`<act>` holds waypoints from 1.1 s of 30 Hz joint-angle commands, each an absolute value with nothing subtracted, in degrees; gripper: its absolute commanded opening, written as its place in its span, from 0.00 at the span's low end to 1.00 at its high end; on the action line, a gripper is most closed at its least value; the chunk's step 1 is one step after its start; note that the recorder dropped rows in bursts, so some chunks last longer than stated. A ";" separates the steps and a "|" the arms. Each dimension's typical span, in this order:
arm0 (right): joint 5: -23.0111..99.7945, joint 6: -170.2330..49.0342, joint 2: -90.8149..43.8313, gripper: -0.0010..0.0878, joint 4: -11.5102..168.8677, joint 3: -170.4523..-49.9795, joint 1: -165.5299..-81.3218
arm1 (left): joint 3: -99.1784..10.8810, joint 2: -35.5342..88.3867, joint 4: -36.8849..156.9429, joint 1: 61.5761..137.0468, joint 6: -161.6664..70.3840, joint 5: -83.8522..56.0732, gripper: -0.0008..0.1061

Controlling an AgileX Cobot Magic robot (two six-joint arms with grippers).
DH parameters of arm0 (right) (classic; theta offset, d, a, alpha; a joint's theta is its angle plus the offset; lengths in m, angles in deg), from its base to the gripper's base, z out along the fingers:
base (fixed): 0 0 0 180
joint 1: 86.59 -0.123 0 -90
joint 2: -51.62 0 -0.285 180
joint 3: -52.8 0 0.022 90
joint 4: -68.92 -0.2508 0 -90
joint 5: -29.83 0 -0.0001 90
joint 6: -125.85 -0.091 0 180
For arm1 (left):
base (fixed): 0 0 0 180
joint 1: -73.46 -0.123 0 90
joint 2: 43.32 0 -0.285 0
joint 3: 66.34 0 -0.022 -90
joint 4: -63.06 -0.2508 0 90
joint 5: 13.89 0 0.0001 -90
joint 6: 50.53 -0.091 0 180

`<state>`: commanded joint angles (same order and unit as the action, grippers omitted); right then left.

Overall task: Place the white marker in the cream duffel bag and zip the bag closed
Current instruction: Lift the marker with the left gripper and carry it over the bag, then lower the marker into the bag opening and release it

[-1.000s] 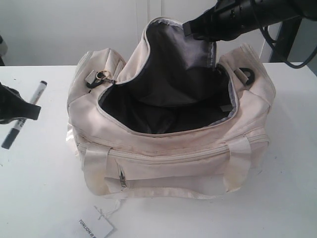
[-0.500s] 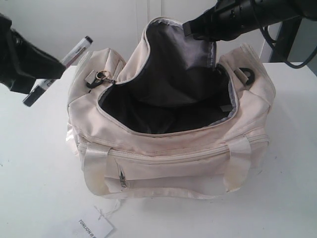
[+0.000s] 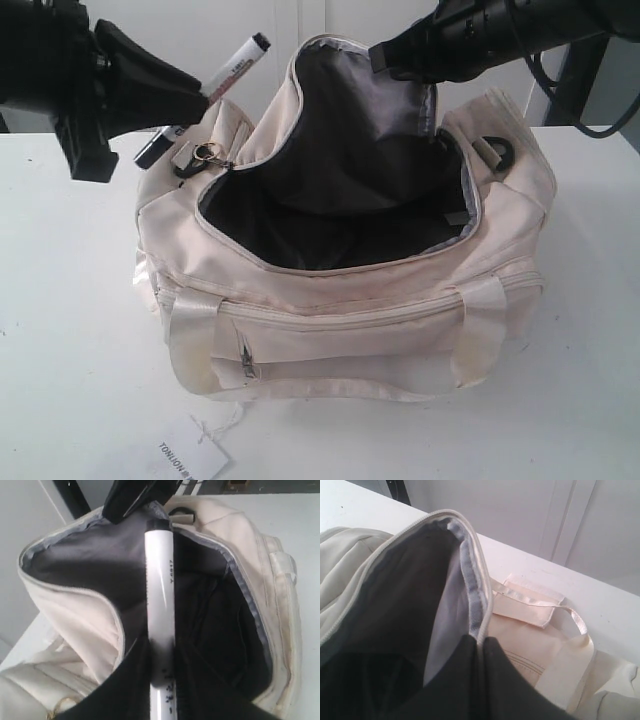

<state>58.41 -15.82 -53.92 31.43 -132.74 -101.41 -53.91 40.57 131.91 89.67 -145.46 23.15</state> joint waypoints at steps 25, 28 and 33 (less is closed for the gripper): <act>58.03 -15.82 -53.92 0.01 31.43 -132.74 -101.41 | -62.81 54.66 116.50 106.18 -142.97 8.91 0.01; 58.03 -15.82 -53.92 0.01 31.43 -132.74 -101.41 | -62.81 56.08 116.57 106.18 -143.28 6.81 0.01; 58.03 -15.82 -53.92 0.01 31.43 -132.74 -101.41 | -62.81 58.49 116.57 106.18 -144.30 5.61 0.01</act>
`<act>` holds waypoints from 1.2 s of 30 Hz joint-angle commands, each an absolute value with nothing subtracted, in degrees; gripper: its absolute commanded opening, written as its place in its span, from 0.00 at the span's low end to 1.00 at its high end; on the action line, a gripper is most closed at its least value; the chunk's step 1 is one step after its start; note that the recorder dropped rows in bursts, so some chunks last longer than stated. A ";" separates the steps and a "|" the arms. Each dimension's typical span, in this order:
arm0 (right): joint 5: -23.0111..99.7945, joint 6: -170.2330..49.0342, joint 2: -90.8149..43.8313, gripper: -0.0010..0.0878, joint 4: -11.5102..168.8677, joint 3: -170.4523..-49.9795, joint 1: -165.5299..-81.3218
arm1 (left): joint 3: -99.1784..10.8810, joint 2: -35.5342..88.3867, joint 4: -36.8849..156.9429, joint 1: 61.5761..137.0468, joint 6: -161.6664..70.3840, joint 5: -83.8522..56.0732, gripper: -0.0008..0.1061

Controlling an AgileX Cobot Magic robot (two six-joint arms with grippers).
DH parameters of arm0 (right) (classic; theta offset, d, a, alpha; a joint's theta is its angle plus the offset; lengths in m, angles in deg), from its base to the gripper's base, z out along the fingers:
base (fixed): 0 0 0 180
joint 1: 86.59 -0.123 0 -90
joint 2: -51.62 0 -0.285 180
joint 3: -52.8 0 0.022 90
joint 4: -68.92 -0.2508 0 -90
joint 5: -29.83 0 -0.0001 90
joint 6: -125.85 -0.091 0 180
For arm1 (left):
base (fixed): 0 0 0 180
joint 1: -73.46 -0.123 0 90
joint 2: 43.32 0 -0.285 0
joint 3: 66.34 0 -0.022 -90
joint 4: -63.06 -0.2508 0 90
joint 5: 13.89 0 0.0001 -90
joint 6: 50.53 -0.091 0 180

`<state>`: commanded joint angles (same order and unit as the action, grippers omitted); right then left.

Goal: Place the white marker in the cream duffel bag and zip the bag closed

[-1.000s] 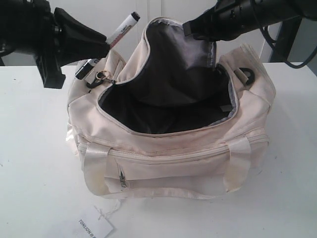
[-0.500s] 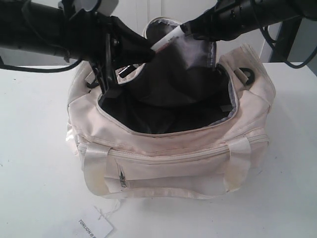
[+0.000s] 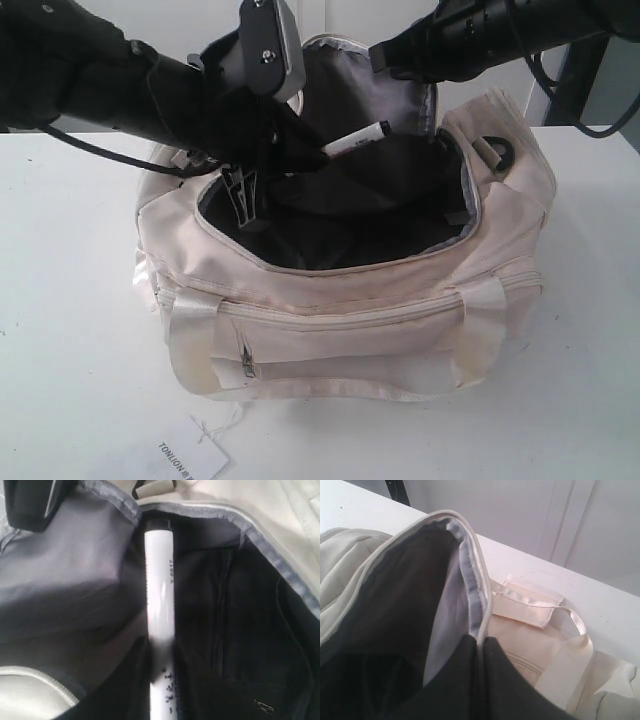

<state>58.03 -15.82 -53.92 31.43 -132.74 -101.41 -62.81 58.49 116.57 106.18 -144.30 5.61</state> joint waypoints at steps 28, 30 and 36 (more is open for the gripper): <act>62.75 -13.73 -53.78 0.01 31.43 -132.74 -101.41 | -62.81 49.05 104.21 102.56 -108.11 9.39 0.30; 64.01 -12.20 -53.35 0.01 31.43 -132.74 -101.41 | -62.81 47.74 100.37 100.65 -103.31 13.21 0.17; 68.22 -6.68 -50.61 0.01 31.43 -132.74 -101.41 | -62.81 46.15 96.87 96.78 -93.82 19.58 0.01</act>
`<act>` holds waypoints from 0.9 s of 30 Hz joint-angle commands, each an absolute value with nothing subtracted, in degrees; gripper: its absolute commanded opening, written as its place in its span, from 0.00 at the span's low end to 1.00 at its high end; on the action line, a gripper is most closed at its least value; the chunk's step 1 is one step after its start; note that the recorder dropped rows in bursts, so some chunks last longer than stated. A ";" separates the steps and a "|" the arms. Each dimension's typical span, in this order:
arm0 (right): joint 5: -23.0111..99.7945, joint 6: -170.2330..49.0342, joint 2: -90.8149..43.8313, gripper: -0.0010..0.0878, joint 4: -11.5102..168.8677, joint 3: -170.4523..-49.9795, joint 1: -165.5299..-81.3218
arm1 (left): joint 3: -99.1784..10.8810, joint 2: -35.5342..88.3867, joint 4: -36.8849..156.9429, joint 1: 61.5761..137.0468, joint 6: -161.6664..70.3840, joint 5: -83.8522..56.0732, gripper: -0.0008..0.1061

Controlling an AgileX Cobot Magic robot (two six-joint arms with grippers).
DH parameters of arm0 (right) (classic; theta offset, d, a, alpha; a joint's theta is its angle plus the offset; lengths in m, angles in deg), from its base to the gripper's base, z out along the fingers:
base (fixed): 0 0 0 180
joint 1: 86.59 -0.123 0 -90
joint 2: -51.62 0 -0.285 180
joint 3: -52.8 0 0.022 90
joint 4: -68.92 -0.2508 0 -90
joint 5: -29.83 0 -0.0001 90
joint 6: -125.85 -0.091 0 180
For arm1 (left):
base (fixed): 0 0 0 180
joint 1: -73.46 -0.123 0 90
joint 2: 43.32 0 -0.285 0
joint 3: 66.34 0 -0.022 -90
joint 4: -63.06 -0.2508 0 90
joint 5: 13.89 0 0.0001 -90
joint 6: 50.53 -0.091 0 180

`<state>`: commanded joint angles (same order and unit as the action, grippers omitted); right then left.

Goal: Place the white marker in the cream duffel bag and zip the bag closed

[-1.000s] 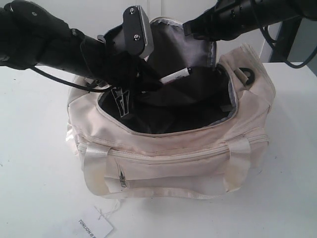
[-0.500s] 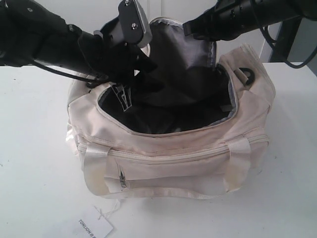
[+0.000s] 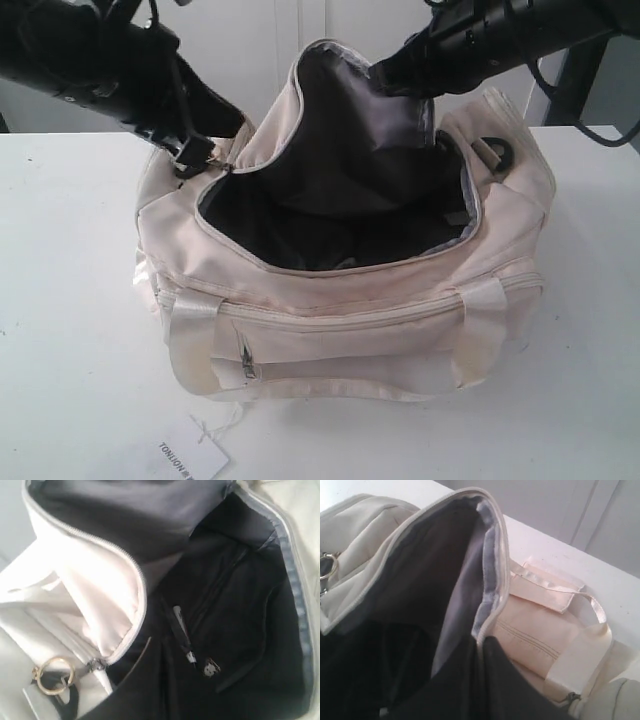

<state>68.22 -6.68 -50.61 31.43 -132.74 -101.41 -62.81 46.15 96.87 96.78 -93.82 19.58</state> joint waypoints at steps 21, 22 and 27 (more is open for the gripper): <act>97.66 4.73 -47.71 0.23 39.19 -132.63 -101.51 | -62.81 46.10 85.17 95.79 -78.69 21.31 0.01; 98.58 4.73 -47.71 0.29 39.23 -132.51 -101.51 | -62.81 46.10 85.01 95.79 -77.56 20.69 0.01; 99.79 4.63 -47.71 0.55 39.13 -132.51 -101.51 | -62.81 46.10 84.90 95.79 -75.06 17.60 0.01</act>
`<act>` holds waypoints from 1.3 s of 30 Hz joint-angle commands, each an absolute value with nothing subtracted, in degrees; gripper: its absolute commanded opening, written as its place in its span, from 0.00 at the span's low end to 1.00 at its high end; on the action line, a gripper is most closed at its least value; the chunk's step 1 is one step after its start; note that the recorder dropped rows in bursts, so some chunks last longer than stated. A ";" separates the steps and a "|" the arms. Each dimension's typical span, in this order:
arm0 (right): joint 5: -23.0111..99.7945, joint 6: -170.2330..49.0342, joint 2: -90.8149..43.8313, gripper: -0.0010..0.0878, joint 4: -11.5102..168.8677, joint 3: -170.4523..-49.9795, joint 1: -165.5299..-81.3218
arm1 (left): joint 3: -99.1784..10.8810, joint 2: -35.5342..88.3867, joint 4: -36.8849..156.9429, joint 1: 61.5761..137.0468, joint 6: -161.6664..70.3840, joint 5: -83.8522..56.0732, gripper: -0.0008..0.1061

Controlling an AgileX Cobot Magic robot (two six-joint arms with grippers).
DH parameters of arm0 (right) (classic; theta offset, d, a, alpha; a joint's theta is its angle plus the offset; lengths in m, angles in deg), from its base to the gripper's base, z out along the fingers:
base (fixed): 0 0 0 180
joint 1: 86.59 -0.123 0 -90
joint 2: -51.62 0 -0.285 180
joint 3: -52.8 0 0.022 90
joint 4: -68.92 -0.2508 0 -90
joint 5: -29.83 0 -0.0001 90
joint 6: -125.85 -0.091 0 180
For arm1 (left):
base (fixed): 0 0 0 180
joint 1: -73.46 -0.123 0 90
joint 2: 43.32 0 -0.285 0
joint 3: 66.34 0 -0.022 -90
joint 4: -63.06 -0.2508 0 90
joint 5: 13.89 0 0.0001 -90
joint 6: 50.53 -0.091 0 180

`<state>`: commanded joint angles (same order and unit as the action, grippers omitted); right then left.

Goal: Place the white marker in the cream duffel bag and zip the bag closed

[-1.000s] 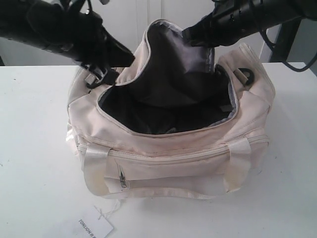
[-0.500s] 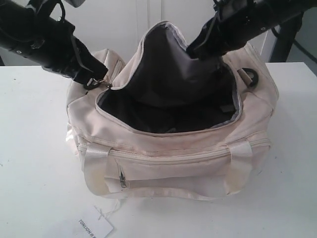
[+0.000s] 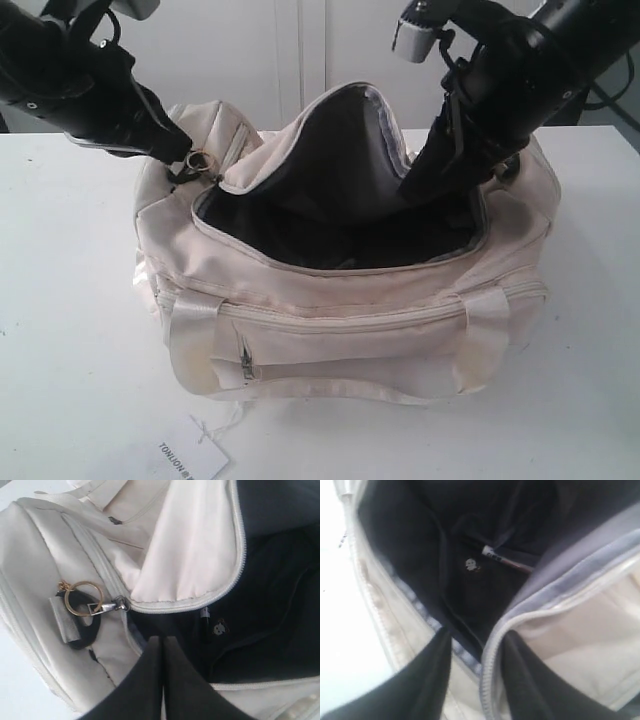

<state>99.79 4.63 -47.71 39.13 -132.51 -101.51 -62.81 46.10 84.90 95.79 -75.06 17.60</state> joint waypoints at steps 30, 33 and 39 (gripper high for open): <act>76.81 -14.69 -44.42 0.01 32.96 -135.52 -102.18 | -62.81 46.10 73.03 95.23 -65.81 9.65 0.01; 69.88 -17.56 -47.71 0.01 33.10 -136.41 -103.00 | -62.81 46.10 72.30 95.23 -65.55 10.11 0.01; 69.61 -21.98 -57.62 0.01 33.22 -142.27 -104.35 | -62.81 46.10 72.16 95.23 -65.55 10.11 0.01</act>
